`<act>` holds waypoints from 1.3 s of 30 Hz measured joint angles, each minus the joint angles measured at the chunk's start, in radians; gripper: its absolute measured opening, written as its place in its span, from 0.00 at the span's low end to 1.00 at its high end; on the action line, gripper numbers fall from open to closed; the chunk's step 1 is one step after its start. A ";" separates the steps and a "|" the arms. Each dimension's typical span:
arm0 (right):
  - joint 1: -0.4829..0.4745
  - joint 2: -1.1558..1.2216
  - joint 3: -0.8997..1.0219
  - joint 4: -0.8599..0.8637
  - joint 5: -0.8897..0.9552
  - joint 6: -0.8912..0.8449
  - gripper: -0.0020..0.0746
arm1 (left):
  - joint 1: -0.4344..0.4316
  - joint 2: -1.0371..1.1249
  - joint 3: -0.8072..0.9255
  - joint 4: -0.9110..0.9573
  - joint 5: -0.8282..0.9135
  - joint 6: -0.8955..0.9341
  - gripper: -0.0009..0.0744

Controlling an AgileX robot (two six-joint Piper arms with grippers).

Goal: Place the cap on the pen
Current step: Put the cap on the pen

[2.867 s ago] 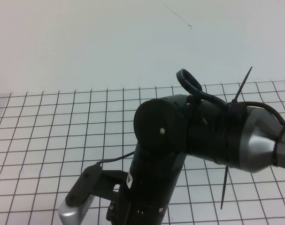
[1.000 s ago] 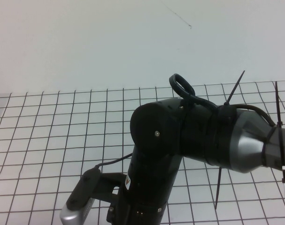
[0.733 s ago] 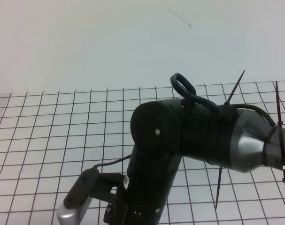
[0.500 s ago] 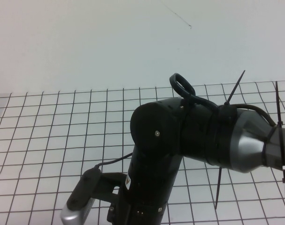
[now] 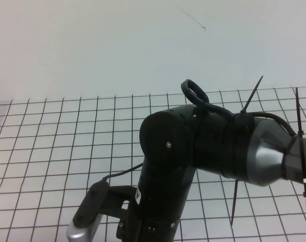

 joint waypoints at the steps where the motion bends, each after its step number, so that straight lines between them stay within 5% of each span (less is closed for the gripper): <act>1: 0.000 0.000 0.000 0.000 -0.002 0.000 0.02 | 0.000 0.000 0.000 -0.007 -0.001 0.010 0.12; 19: 0.000 0.014 0.000 0.090 -0.065 -0.082 0.02 | 0.000 0.000 0.000 -0.097 -0.001 0.131 0.12; 39: 0.000 0.014 0.000 0.118 -0.165 -0.136 0.02 | 0.002 0.000 0.003 -0.474 -0.011 0.504 0.12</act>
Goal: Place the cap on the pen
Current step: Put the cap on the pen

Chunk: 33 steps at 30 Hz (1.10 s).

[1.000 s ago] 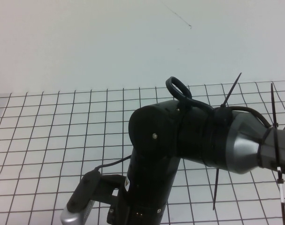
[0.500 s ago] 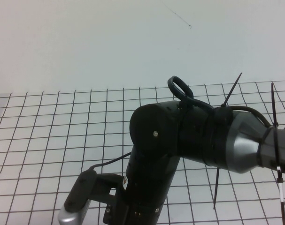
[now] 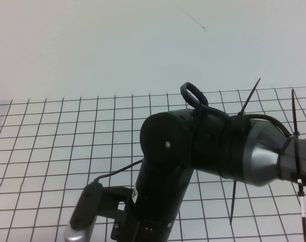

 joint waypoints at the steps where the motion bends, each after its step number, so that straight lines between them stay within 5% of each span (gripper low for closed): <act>1: 0.000 0.000 0.000 0.009 -0.005 -0.005 0.02 | 0.000 0.000 0.000 -0.002 0.000 0.000 0.12; 19: 0.000 0.000 0.000 0.024 0.013 -0.031 0.02 | 0.002 0.000 0.004 -0.144 -0.001 0.032 0.12; 31: -0.011 -0.004 0.000 -0.404 -0.019 0.152 0.02 | -0.001 0.000 0.000 -0.203 -0.091 -0.182 0.41; 33: -0.034 -0.004 0.000 -0.525 -0.087 0.246 0.02 | -0.001 0.000 0.000 -0.200 -0.110 -0.182 0.39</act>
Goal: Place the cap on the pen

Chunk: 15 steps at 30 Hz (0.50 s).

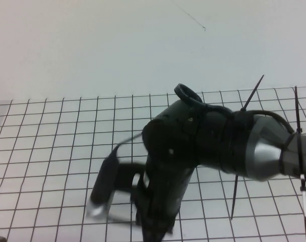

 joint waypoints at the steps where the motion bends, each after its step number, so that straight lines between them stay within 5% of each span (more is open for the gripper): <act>1: -0.014 0.000 0.000 -0.043 -0.034 0.060 0.02 | 0.000 0.000 0.000 0.000 -0.018 0.000 0.40; 6: -0.161 0.035 0.000 -0.225 -0.253 0.493 0.02 | 0.000 0.000 0.000 -0.004 -0.100 -0.013 0.40; 9: -0.274 0.072 0.000 -0.178 -0.324 0.773 0.02 | 0.000 0.000 0.000 -0.015 -0.135 -0.019 0.38; 15: -0.376 0.139 0.000 0.055 -0.322 0.836 0.02 | 0.000 0.000 0.000 -0.019 -0.178 -0.019 0.30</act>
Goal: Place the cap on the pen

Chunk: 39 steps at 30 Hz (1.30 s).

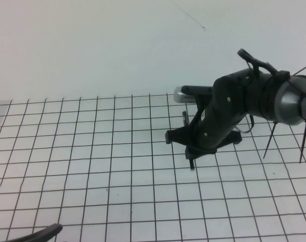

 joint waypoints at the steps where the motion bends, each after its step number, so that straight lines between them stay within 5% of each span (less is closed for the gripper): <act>1: 0.000 0.002 0.000 0.012 0.000 0.000 0.02 | 0.000 0.000 0.000 0.000 0.000 0.000 0.29; 7: 0.009 0.004 0.000 0.030 0.000 0.014 0.05 | 0.000 -0.050 0.000 0.000 0.000 0.000 0.23; 14: 0.013 0.017 0.000 -0.001 0.032 0.013 0.29 | 0.000 -0.150 0.000 0.000 0.000 0.000 0.15; 23: 0.103 0.011 0.000 -0.264 0.050 0.125 0.29 | 0.000 -0.200 0.000 -0.132 -0.002 -0.082 0.10; 28: 0.206 -0.043 0.000 -0.545 0.030 0.325 0.23 | 0.000 -0.270 0.000 -0.135 -0.048 -0.082 0.09; 32: 0.308 -0.133 0.000 -0.749 0.114 0.378 0.03 | 0.000 -0.327 0.000 -0.139 -0.119 -0.082 0.09; 39: 0.413 -0.309 0.000 -0.882 0.250 0.306 0.02 | 0.084 -0.347 0.000 -0.220 -0.156 -0.082 0.09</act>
